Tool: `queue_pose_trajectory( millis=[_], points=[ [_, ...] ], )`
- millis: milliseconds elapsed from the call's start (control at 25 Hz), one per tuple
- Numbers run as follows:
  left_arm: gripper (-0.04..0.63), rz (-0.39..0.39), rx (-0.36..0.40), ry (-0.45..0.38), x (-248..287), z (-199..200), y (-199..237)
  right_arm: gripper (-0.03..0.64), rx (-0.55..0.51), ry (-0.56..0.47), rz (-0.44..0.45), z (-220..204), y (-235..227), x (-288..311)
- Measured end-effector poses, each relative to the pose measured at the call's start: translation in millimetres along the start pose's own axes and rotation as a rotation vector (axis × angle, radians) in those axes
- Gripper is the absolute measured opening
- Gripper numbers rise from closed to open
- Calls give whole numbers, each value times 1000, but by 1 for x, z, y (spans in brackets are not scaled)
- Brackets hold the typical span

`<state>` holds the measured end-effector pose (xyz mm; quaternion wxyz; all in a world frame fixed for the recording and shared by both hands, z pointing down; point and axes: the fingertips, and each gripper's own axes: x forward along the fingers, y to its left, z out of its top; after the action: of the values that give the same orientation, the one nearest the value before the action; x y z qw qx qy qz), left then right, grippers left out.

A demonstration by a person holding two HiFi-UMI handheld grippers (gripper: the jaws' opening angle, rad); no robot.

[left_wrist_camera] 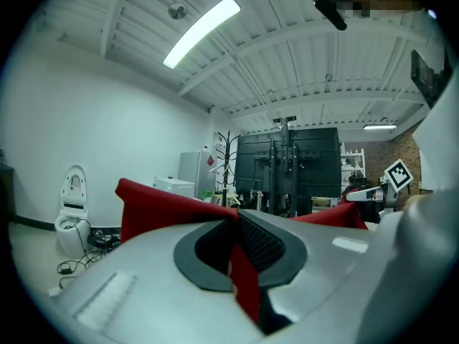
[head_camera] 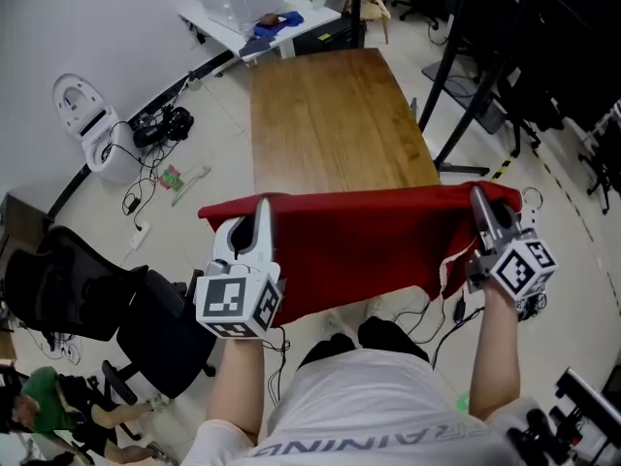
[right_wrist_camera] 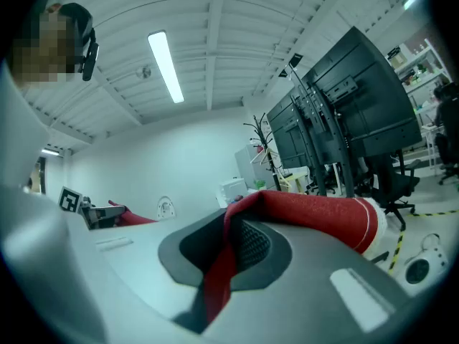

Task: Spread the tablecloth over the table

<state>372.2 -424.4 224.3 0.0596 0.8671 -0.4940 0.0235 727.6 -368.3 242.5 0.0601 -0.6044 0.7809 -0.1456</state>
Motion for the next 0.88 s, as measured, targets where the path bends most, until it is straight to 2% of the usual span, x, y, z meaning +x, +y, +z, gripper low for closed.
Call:
queue_pose_trajectory(
  millis=[200, 400, 600, 880],
  points=[
    [17, 41, 9, 27, 31, -9, 5, 15, 65, 73, 34, -10, -29, 39],
    [17, 114, 10, 73, 68, -23, 15, 17, 102, 153, 100, -30, -58, 86],
    [17, 195, -30, 121, 100, -45, 28, 17, 98, 241, 153, -51, -87, 139],
    [17, 217, -63, 194, 145, -78, 54, 17, 106, 378, 148, -86, -117, 212]
  ],
)
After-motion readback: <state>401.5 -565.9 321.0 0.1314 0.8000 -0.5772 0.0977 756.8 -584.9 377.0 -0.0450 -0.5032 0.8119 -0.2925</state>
